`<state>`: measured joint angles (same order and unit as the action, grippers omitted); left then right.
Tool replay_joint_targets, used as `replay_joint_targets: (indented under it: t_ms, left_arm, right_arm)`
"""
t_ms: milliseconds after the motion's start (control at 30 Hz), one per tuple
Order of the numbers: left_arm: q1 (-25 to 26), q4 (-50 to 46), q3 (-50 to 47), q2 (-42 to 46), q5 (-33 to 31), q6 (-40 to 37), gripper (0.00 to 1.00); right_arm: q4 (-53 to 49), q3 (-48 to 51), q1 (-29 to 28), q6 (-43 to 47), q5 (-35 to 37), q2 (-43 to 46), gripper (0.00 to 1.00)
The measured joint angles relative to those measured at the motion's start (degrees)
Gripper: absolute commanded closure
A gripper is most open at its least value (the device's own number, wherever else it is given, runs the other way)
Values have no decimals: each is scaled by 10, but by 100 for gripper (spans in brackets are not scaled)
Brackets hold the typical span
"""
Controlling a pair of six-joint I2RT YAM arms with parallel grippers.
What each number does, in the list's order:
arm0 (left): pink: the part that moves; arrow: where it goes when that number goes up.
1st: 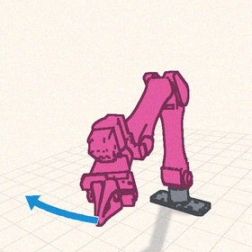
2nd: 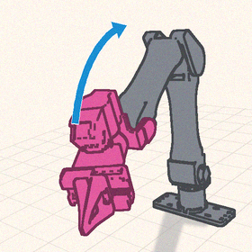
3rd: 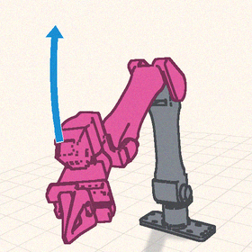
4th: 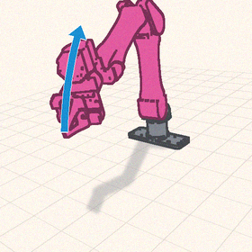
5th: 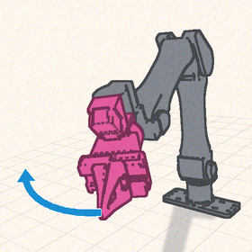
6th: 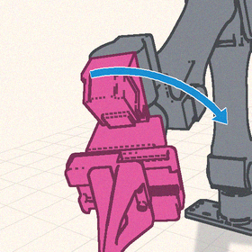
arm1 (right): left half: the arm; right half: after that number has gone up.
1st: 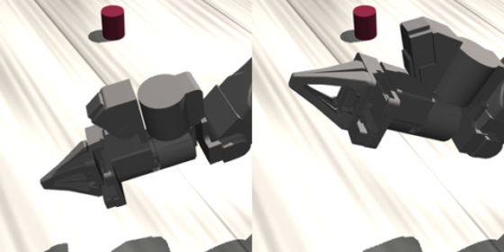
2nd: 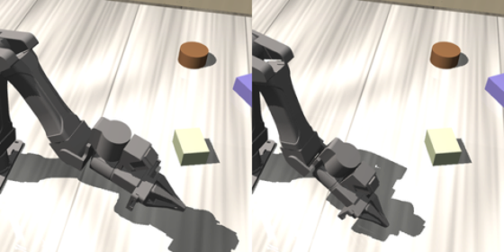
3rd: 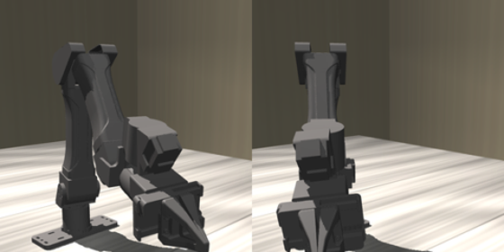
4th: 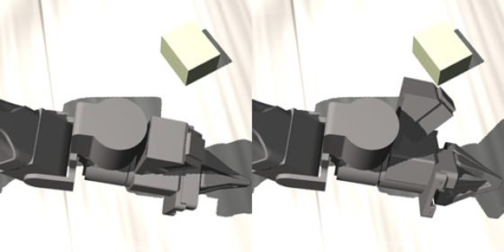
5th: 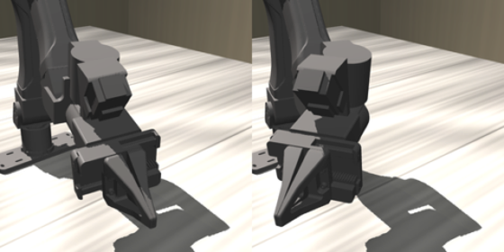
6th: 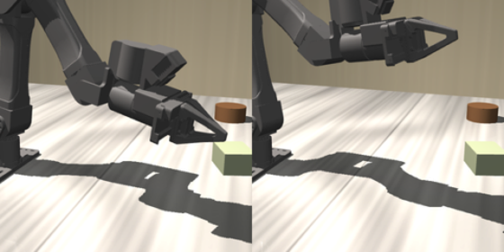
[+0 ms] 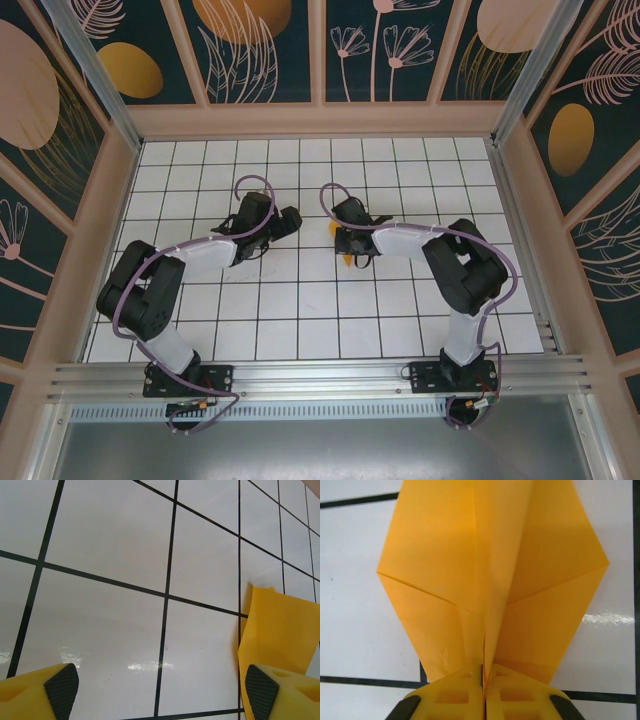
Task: Fold a paper plane with a square sheet of paper (pick it up from the middle)
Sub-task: Move the paper plane to the top-center of the table.
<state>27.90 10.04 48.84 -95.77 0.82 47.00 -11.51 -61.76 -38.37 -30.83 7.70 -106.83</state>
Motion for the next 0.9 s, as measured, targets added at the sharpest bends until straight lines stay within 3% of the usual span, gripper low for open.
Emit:
replay_joint_targets:
  t_ms: [233,667,900]
  left_arm:
    - [0,-14,-17,20,-29,0,2]
    - [-5,-28,-39,37,-64,2,2]
    - [-6,-35,-41,37,-74,2,1]
  right_arm:
    - [-18,-31,0,1,14,-11,95]
    - [-35,-183,9,30,64,-124,92]
    - [-40,-227,17,38,63,-160,81]
